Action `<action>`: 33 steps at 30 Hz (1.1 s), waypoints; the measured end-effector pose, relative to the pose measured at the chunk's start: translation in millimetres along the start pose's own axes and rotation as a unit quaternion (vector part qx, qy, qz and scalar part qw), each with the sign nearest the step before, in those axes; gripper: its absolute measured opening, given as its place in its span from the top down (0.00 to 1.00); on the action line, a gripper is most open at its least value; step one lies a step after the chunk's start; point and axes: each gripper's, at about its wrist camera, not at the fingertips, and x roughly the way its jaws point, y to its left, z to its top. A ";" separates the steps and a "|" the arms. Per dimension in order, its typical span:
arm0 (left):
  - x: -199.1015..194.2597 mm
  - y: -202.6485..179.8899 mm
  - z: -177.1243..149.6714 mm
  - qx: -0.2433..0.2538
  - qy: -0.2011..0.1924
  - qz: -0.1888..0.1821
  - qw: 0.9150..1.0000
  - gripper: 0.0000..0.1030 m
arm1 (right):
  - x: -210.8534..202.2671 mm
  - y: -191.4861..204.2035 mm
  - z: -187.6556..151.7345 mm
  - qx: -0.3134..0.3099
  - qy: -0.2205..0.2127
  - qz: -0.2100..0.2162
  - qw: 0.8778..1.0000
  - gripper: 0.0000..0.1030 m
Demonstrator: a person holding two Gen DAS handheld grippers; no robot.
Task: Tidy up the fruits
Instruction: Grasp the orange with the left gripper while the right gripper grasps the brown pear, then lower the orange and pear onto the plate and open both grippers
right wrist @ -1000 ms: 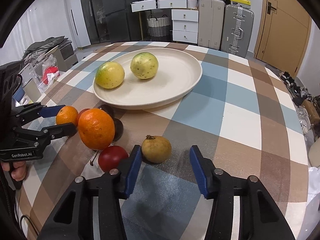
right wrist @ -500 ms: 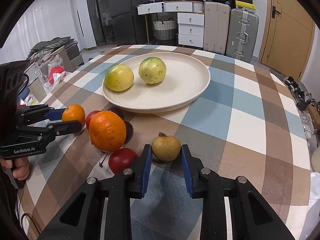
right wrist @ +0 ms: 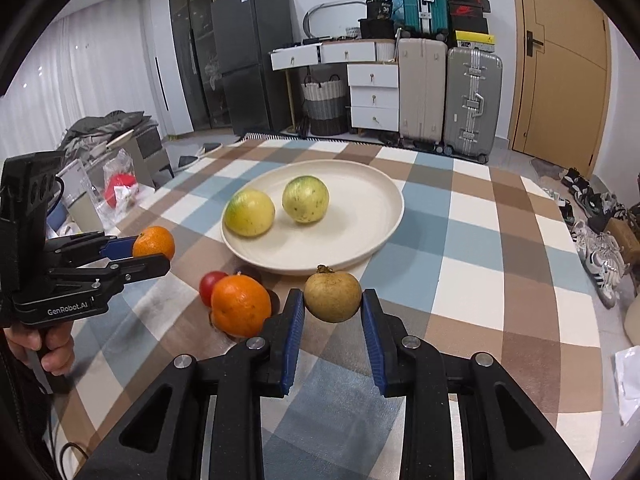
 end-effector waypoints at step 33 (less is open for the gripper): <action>41.5 -16.0 47.2 0.014 -0.022 -0.009 1.000 0.64 | 18.7 1.3 52.4 0.018 -0.027 0.012 0.999 0.72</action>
